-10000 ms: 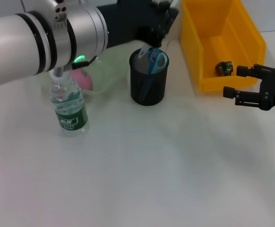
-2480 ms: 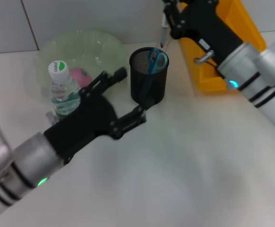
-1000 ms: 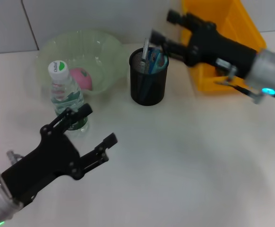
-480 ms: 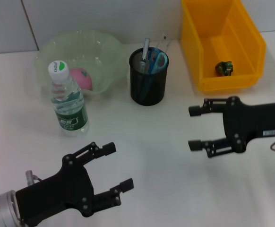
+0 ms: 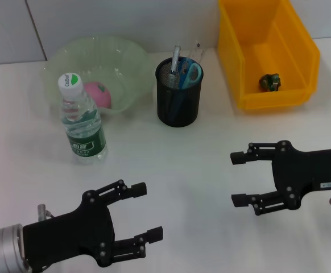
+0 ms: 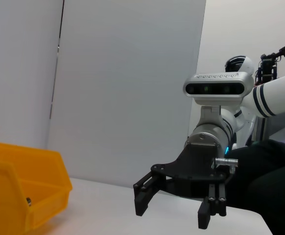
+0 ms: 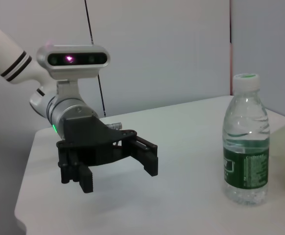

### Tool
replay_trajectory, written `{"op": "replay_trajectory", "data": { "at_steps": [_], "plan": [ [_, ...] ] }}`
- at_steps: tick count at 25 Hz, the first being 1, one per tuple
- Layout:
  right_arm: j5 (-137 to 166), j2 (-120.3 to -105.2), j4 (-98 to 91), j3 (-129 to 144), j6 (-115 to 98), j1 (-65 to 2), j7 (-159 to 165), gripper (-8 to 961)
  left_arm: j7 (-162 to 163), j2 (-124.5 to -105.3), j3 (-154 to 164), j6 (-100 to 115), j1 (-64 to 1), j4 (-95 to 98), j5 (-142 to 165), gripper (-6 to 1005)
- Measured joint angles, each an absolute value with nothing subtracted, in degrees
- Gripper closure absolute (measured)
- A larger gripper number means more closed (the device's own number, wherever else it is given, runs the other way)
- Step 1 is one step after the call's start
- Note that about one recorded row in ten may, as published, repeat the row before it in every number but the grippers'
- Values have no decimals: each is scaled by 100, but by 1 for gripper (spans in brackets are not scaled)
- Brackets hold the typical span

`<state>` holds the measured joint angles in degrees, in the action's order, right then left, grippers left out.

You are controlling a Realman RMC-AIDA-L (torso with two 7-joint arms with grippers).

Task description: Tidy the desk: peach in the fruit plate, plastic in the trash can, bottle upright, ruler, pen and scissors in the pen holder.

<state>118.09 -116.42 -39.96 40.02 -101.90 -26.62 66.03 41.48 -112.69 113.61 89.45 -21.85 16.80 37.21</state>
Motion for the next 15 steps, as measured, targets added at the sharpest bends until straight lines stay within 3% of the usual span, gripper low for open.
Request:
{"op": "replay_trajectory", "data": {
  "at_steps": [15],
  "plan": [
    [11711, -11756, -4010, 3829, -10416, -2341, 6335, 128, 4298, -11391, 11232, 8993, -2217, 1622, 4126, 186]
  ]
}}
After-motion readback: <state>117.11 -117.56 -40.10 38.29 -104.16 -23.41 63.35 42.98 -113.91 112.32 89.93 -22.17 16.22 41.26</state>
